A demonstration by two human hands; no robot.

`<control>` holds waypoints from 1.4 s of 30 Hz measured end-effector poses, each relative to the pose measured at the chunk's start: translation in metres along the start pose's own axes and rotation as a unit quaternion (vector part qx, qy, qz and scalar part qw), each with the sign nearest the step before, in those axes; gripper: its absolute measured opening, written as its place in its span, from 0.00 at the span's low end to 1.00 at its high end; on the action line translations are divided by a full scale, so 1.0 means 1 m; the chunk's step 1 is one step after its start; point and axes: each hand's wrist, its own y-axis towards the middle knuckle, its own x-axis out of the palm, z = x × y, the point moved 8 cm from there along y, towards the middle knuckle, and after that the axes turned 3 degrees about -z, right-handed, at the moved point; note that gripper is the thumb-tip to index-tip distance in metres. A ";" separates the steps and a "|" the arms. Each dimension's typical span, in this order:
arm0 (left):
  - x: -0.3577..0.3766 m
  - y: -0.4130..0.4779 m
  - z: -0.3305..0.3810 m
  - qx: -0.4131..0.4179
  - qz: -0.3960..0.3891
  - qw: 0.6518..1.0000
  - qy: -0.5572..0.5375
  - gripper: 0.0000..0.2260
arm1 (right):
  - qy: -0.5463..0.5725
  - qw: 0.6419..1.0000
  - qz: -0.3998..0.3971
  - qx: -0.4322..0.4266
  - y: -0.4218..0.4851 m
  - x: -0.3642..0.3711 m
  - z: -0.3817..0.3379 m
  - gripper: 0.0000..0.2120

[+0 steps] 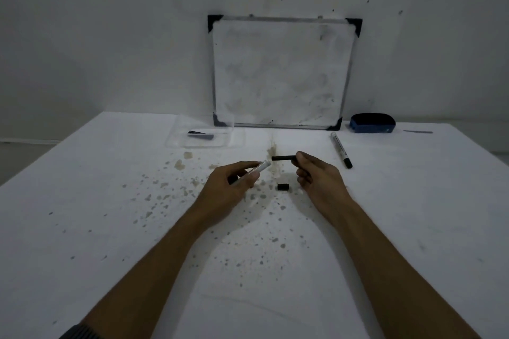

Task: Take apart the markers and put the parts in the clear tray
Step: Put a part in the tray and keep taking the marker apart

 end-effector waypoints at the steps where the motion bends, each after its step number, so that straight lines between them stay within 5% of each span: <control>1: 0.000 0.000 0.000 0.002 -0.003 1.000 -0.007 0.13 | -0.001 1.000 0.004 -0.001 0.001 -0.001 0.001 0.16; 13: 0.008 -0.002 0.003 0.010 -0.030 0.999 0.006 0.13 | -0.109 0.992 0.055 -0.044 0.001 -0.006 -0.002 0.08; 18: 0.010 -0.004 0.004 0.016 -0.033 0.999 0.016 0.14 | -0.221 0.956 0.100 -0.163 -0.011 0.000 -0.021 0.10; 25: 0.011 0.000 -0.003 -0.008 -0.038 0.998 -0.038 0.14 | -0.318 0.900 0.037 -0.296 -0.037 0.041 -0.034 0.07; 33: 0.000 0.010 -0.013 -0.046 -0.008 0.988 -0.147 0.12 | -0.395 0.889 -0.005 -0.231 -0.025 0.042 -0.019 0.14; 37: -0.007 0.011 -0.012 -0.057 0.004 0.982 -0.180 0.12 | -0.550 0.817 -0.082 -0.153 -0.024 0.029 -0.008 0.19; 42: -0.004 0.011 -0.011 -0.050 0.000 0.987 -0.152 0.13 | -0.611 0.763 -0.106 -0.180 -0.019 0.033 -0.005 0.13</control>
